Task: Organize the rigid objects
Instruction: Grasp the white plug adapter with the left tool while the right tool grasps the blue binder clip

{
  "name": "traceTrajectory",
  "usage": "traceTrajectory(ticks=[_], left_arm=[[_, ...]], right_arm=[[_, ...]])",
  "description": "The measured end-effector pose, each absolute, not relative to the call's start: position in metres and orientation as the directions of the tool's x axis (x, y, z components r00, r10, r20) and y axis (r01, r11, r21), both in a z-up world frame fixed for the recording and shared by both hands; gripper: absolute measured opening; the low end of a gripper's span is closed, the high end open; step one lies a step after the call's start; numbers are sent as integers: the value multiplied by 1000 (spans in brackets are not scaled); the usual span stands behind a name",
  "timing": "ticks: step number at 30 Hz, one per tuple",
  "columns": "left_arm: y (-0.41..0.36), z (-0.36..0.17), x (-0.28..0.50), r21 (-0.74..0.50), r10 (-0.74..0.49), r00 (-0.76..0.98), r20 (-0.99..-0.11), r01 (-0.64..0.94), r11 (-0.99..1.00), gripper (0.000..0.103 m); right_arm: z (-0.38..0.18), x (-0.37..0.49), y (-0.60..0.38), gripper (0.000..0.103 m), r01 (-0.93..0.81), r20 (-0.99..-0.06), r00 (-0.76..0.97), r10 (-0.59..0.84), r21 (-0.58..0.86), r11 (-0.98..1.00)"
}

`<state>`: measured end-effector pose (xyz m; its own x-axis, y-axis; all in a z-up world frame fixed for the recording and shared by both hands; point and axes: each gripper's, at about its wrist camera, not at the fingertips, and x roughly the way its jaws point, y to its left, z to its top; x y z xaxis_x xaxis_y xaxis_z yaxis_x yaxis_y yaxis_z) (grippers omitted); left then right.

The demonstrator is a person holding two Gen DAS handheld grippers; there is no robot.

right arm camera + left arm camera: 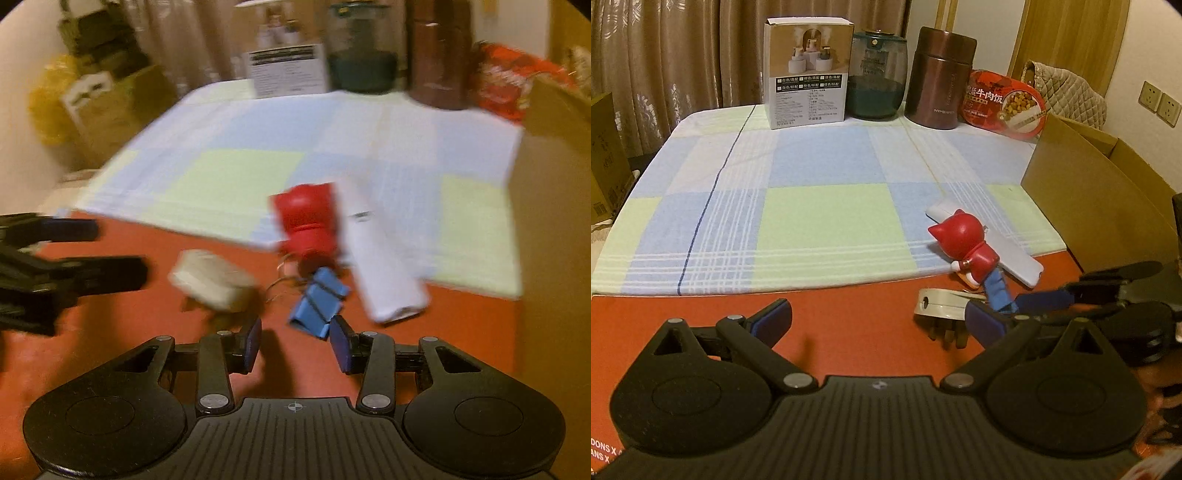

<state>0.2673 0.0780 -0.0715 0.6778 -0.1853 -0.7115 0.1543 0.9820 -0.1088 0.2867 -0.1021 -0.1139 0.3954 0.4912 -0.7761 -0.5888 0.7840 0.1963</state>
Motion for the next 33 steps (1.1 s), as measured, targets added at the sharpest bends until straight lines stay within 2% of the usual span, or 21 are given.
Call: traceTrajectory(ticks=[6,10,12,16,19,21,24,30,33], left_arm=[[71,-75,271,-99,-218,685,-695,209,973,97],[55,-81,275,-90,-256,680,-687,270,958,88],[46,-86,278,-77,-265,675,-689,296,952,81],[33,-96,282,-43,-260,668,-697,324,945,75],[28,-102,286,-34,-263,668,-696,335,941,65],[25,-104,287,-27,-281,670,-687,362,932,49],[24,-103,287,33,-258,673,-694,387,921,49],[53,-94,289,2,-223,658,-719,323,946,48],[63,-89,288,-12,-215,665,-715,296,955,48]], right_arm=[[-105,279,-108,39,-585,-786,433,441,127,801],[-104,282,-117,39,-547,-799,456,391,94,832],[-104,284,-119,39,-535,-804,459,377,88,840],[-107,286,-119,39,-545,-810,461,362,63,836],[-108,283,-117,39,-570,-803,475,359,30,821],[-108,282,-115,39,-600,-792,479,380,21,799],[-111,279,-110,39,-644,-777,482,404,-1,765],[-117,282,-96,41,-715,-758,471,450,-30,699],[-122,289,-94,46,-722,-760,471,448,-39,691]])
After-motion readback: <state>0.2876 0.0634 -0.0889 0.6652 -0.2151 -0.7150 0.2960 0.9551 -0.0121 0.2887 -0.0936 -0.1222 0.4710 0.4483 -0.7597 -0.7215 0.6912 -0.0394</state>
